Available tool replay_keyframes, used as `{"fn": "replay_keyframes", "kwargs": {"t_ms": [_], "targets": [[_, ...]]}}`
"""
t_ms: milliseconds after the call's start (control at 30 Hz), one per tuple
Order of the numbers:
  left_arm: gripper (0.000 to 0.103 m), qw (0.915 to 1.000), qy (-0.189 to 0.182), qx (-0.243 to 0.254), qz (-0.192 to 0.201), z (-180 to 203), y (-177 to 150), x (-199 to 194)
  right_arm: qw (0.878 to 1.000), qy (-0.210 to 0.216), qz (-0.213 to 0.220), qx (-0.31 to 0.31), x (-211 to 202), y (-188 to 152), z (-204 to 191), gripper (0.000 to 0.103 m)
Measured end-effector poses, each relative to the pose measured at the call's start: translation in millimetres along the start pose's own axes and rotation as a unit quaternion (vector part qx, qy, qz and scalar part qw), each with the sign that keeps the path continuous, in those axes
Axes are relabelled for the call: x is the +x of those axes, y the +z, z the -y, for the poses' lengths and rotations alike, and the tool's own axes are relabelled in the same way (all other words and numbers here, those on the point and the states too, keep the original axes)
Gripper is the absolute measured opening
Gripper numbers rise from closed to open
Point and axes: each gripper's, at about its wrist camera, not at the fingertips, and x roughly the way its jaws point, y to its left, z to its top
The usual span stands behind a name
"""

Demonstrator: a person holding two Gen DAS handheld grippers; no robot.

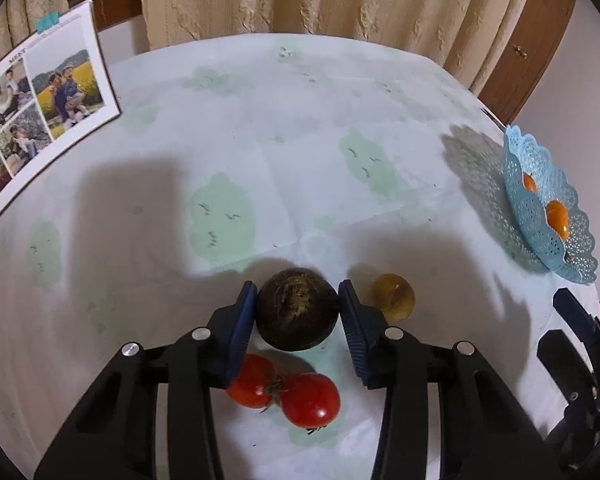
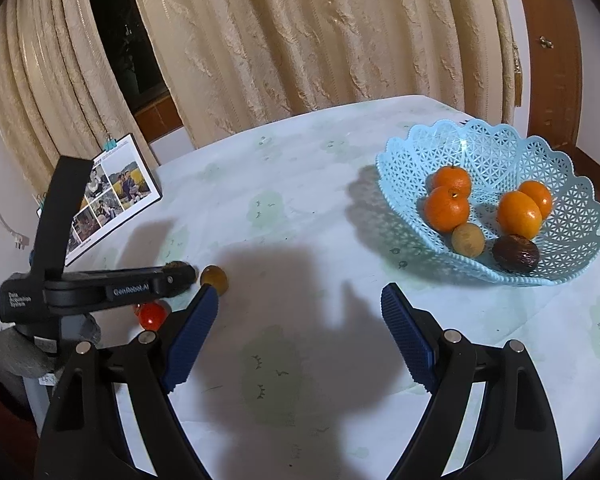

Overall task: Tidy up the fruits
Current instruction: 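Grasp another dark brown round fruit with the left tool, then grasp a red tomato with the right tool while the left tool holds the dark fruit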

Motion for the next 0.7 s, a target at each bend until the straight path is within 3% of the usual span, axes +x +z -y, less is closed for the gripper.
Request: {"fn": "replay_keyframes", "kwargs": {"t_ms": [267,533,600,700], "targets": [[0.042,0.9989,0.004,-0.016,0.044,-13.6,9.1,-35.0,0.999,0.029,-0.019,-0.022,8.3,0.2,-22.8,0.085],[0.043,0.9961,0.008,-0.028,0.083,-21.2,15.6,-67.4,0.989,0.095,-0.085,-0.077,40.8,-9.4,-73.1,0.085],[0.043,0.9956,0.006,-0.029,0.089,-21.9,16.8,-73.0,0.985,0.104,-0.095,-0.099,47.7,-12.1,-87.7,0.082],[0.043,0.9949,0.003,-0.034,0.095,-23.8,18.2,-79.6,0.979,0.114,-0.111,-0.13,59.9,-15.3,-108.5,0.07]]}}
